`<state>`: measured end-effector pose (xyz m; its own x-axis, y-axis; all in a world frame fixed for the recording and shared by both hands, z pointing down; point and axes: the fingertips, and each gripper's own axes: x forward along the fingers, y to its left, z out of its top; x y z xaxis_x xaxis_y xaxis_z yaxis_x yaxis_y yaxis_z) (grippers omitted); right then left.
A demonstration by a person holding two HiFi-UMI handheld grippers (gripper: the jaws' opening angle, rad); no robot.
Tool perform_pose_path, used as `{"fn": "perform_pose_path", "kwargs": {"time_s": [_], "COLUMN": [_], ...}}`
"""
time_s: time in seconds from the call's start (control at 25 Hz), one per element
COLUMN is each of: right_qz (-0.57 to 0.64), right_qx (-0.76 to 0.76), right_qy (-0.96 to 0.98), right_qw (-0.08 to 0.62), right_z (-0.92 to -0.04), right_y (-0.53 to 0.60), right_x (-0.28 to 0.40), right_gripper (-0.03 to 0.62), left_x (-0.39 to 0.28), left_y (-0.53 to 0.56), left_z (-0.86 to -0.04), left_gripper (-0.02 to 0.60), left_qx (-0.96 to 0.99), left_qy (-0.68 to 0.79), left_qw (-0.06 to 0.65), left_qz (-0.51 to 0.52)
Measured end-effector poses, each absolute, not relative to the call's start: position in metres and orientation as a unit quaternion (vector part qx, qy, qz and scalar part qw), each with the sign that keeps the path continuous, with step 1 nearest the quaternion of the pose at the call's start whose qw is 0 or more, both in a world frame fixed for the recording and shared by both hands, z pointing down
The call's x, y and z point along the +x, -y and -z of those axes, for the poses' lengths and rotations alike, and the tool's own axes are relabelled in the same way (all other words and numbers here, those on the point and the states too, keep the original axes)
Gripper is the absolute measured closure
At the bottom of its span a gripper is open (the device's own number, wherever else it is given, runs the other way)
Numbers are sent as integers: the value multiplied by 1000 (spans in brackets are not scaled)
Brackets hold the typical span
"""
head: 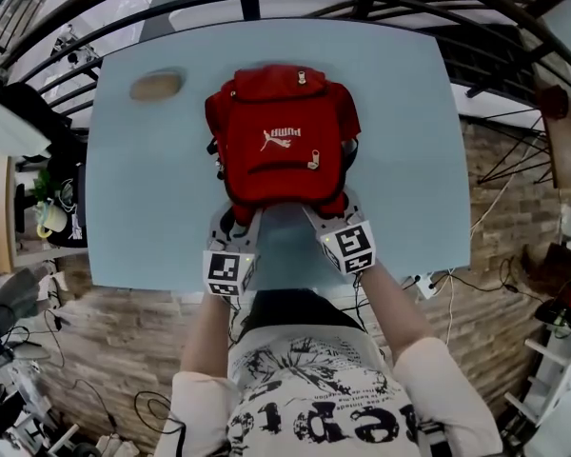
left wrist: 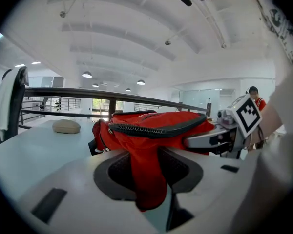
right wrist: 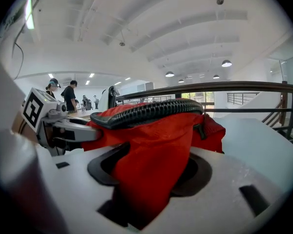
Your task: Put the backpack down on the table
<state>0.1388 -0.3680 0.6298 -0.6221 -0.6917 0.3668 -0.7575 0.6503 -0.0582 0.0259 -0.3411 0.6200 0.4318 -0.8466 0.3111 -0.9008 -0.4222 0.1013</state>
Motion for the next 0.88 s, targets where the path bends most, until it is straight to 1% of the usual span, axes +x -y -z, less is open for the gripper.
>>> {"fn": "perform_pose_path", "kwargs": {"time_s": [0.16, 0.2, 0.36, 0.52, 0.8, 0.88], "right_qz": [-108, -107, -100, -83, -76, -74], "right_qx": [415, 419, 423, 438, 455, 449], "right_qy": [888, 886, 884, 881, 876, 879], "right_qw": [166, 169, 170, 159, 142, 145], "right_z": [-641, -643, -642, -629, -593, -584], "right_y": [360, 358, 353, 348, 310, 299], "right_x": [146, 148, 152, 160, 182, 183], "right_gripper": [340, 322, 262, 220, 217, 243], "left_x": [27, 26, 20, 14, 14, 15], "left_y": [332, 330, 324, 319, 281, 271], "left_z": [-631, -632, -633, -619, -580, -571], "left_gripper": [450, 437, 345, 307, 305, 305], "left_qx": [833, 831, 821, 812, 798, 794], "left_qy": [525, 529, 545, 564, 590, 596], "left_qw": [132, 132, 130, 117, 100, 93], "left_qz": [-112, -113, -108, -90, -79, -82]}}
